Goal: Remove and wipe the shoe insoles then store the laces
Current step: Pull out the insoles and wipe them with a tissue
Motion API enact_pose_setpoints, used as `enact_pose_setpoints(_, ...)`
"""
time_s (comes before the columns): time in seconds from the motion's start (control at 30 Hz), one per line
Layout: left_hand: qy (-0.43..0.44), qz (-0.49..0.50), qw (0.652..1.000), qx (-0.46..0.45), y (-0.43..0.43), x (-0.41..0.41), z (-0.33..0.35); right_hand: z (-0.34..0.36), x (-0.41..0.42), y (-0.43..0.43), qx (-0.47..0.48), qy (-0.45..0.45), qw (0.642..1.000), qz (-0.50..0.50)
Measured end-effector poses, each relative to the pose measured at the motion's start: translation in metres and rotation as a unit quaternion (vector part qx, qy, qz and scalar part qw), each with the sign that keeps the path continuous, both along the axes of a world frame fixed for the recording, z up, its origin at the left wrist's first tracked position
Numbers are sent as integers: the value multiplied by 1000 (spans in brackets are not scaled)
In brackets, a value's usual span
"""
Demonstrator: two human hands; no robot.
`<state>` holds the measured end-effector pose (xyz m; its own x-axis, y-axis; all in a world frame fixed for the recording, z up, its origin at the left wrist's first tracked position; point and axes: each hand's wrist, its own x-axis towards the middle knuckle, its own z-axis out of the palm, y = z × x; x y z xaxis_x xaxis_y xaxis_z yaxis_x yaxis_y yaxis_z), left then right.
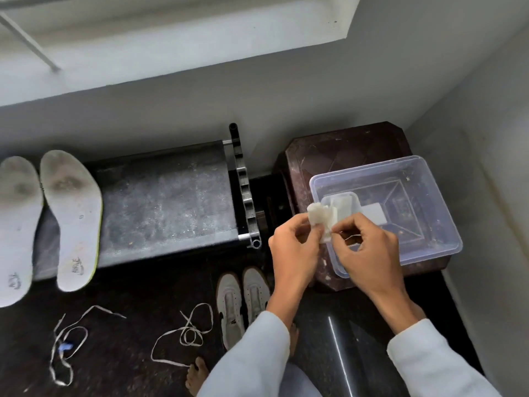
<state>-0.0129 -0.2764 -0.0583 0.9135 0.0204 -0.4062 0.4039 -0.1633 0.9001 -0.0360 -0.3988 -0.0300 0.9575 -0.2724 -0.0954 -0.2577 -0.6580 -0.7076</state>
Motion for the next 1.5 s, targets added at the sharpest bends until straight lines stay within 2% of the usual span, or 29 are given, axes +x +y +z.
enact_pose_setpoints(0.1,55,53,996,-50,28,-4,3,4,2,28,81,13,997,-5)
enact_pose_setpoints(0.23,93,70,990,-83,73,-15,11,5,5,73,164,14,986,41)
enact_pose_setpoints(0.43,37,152,987,-46,177,-43,33,15,8,164,214,57,962,162)
enact_pose_setpoints(0.53,12,176,984,-30,232,-64,44,16,1,218,218,78,954,188)
enact_pose_setpoints(0.63,8,277,960,-26,289,-81,42,12,-4,266,243,99,951,163)
enact_pose_setpoints(0.77,63,402,912,52,362,-88,9,6,-8,319,326,130,933,76)
enact_pose_setpoints(0.93,147,336,930,-24,396,-66,-27,4,-15,367,387,148,909,-39)
enact_pose_setpoints(1.07,172,311,928,-112,402,-50,-40,5,-23,387,386,133,908,-97)
enact_pose_setpoints(1.23,163,297,935,-105,408,-48,-47,4,-32,406,351,102,923,-119)
enact_pose_setpoints(1.37,141,278,945,-102,417,-51,-44,-4,-30,416,180,63,980,-60)
enact_pose_setpoints(1.5,129,273,948,-100,426,-53,-44,-16,-11,425,70,31,997,15)
